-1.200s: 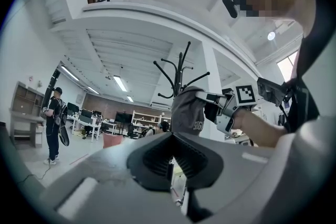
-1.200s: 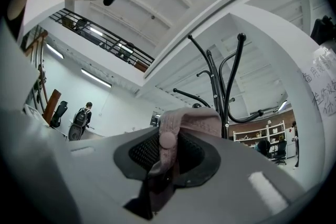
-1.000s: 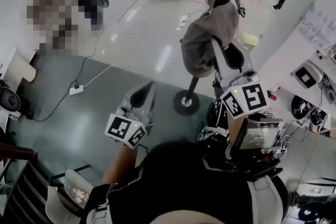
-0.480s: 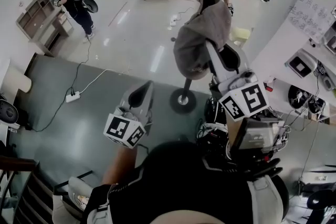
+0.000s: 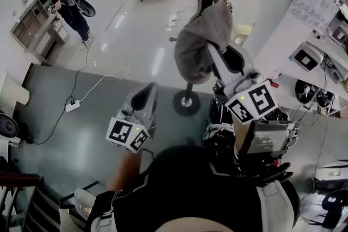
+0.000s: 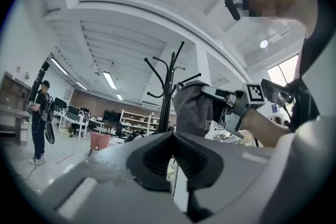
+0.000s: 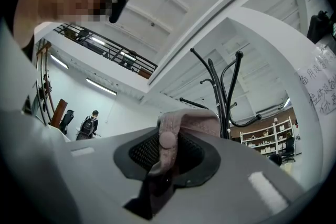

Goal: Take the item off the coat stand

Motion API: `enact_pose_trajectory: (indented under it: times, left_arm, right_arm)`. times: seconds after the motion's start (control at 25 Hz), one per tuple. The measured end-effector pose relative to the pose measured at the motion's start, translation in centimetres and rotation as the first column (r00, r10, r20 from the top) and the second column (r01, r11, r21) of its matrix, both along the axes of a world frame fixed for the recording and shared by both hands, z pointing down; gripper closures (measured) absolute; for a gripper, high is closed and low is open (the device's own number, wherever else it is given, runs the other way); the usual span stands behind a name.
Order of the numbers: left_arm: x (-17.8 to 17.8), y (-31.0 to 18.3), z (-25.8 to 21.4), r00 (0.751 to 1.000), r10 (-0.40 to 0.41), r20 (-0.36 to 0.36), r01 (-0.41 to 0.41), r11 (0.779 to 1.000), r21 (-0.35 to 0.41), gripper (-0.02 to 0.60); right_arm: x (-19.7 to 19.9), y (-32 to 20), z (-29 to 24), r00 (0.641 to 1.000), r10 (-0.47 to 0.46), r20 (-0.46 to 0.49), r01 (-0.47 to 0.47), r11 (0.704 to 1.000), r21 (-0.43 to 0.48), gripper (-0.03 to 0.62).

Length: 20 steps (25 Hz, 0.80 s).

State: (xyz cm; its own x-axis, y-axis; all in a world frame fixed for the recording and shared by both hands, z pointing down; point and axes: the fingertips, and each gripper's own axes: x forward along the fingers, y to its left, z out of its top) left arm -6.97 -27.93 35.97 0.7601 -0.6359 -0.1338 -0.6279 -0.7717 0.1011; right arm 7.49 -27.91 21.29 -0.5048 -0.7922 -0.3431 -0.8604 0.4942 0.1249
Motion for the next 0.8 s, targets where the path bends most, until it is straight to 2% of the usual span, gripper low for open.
enact_pose_trajectory:
  times: [0.32,0.8]
  left_arm:
    - [1.3,0.6,-1.0,0.999,0.033,-0.011,-0.033,0.999,0.017,0.565]
    - [2.9,0.0,-0.9,0.999,0.048,-0.016,-0.048,0.999,0.002,0.565]
  right_arm:
    - [0.6,1.2,1.4,1.0,0.026,-0.002,-0.026,0.999,-0.037,0.517]
    - [1.7,0.7,5.6,0.999,0.048,0.002,-0.048,0.992,-0.119,0.517]
